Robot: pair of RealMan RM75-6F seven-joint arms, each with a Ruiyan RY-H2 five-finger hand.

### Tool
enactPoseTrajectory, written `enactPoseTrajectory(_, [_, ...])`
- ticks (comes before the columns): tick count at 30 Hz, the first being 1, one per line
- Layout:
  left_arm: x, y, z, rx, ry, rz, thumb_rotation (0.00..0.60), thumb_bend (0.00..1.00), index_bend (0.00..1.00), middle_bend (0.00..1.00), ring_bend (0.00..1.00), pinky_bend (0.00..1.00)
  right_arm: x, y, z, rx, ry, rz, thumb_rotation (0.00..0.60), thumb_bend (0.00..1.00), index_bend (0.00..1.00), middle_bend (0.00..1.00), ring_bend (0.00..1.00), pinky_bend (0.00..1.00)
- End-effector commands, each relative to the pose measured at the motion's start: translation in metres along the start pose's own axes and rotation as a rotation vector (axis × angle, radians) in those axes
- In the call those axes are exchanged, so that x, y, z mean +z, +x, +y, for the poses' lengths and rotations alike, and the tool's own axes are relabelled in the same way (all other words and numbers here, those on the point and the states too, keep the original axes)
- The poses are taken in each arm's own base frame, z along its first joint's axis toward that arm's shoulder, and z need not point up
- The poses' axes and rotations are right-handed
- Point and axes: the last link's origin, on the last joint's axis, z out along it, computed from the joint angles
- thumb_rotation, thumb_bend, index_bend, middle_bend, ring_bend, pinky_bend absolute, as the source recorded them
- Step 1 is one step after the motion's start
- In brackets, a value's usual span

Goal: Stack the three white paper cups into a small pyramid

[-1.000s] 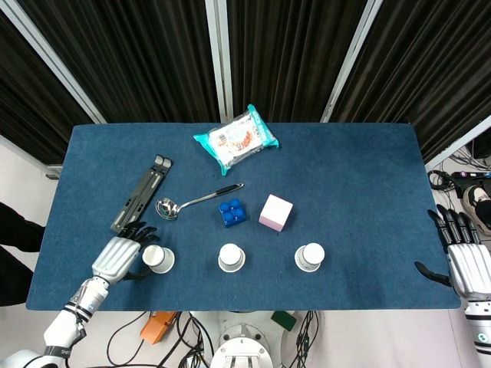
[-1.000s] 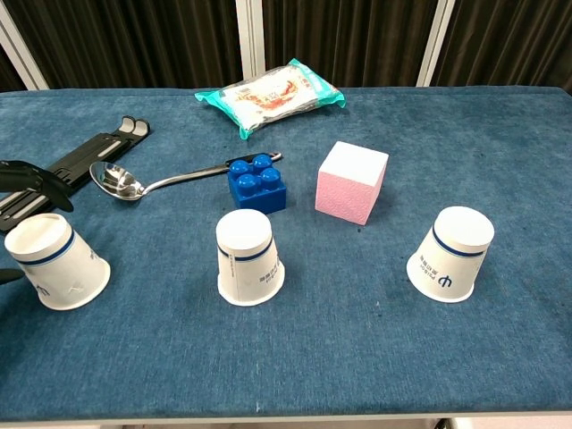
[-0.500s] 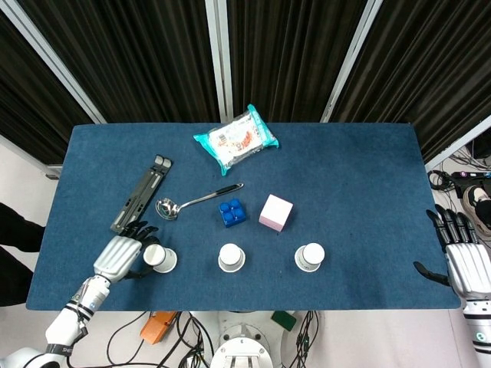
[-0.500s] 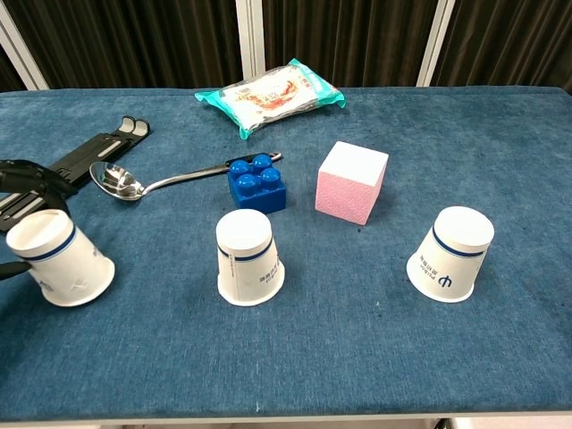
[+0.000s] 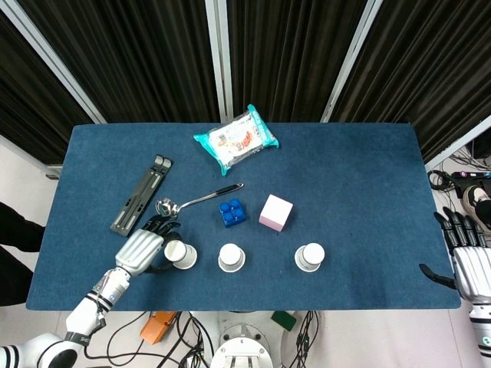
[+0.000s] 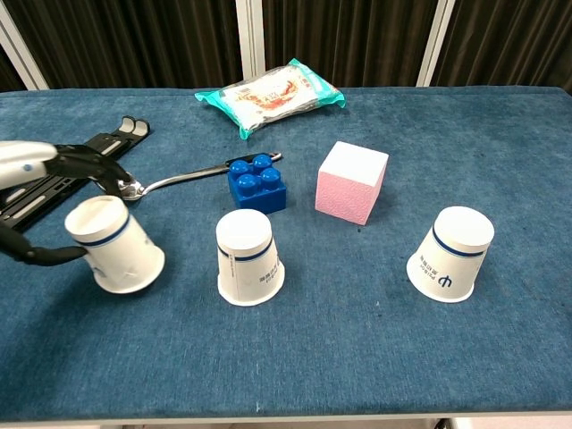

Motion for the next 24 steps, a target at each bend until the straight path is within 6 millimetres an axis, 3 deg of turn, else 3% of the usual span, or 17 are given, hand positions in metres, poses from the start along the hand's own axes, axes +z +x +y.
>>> enactPoseTrajectory(1, [0.006,-0.001,0.006,0.003,-0.014,-0.009,0.6,0.35,0.42,0.14,0.06,0.0,0.0,0.0,0.002,0.002,-0.006,0.001,0.6,0.26,0.0,0.03,0.0,0.0])
enactPoseTrajectory(24, [0.037,-0.008,0.049,0.051,-0.088,-0.04,0.6,0.33,0.42,0.14,0.06,0.0,0.0,-0.005,0.007,0.01,-0.009,-0.011,0.6,0.26,0.0,0.03,0.0,0.0])
